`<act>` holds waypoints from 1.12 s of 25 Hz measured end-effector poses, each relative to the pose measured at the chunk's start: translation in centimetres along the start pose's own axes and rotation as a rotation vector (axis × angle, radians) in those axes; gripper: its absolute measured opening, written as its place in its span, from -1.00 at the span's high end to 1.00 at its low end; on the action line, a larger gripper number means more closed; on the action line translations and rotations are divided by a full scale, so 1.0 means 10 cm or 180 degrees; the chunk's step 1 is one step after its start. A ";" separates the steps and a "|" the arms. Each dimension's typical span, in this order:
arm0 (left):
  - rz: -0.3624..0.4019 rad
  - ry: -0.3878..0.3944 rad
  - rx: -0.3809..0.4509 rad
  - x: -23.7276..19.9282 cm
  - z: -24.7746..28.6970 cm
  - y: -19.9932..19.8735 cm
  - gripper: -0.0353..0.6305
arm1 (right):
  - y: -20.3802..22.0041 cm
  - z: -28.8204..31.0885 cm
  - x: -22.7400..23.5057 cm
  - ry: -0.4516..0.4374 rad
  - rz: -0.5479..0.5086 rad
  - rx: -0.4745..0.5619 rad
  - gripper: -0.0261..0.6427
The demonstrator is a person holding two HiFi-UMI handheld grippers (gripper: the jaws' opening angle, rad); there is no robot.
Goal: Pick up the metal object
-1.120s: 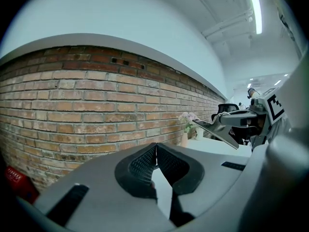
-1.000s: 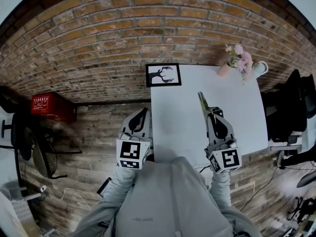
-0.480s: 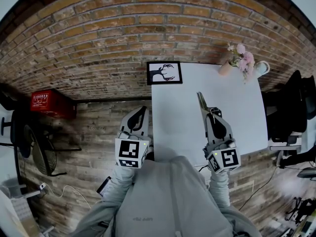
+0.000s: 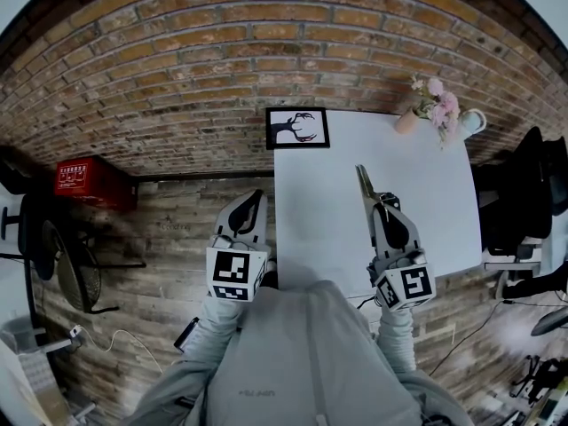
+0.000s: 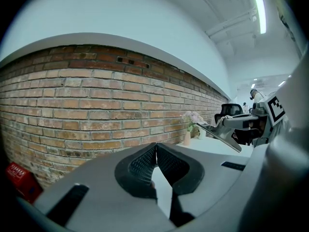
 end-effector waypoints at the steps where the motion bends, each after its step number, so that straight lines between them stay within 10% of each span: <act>1: 0.0000 -0.0003 -0.0004 0.00 -0.01 0.01 0.81 | 0.00 0.00 -0.01 -0.0010 0.0000 0.0001 0.83; 28: 0.0010 -0.0001 -0.0032 -0.04 -0.05 0.05 0.81 | 0.04 -0.05 -0.12 0.0005 0.0049 -0.0009 0.83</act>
Point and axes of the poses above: the fingertips, and each gripper's own axes: z forward along the fingers, x to its right, y out of its underside, the point moved 9 cm from there along -z, backward along the fingers, and after that the axes turned 1 degree about -z, right-handed, at the moved point
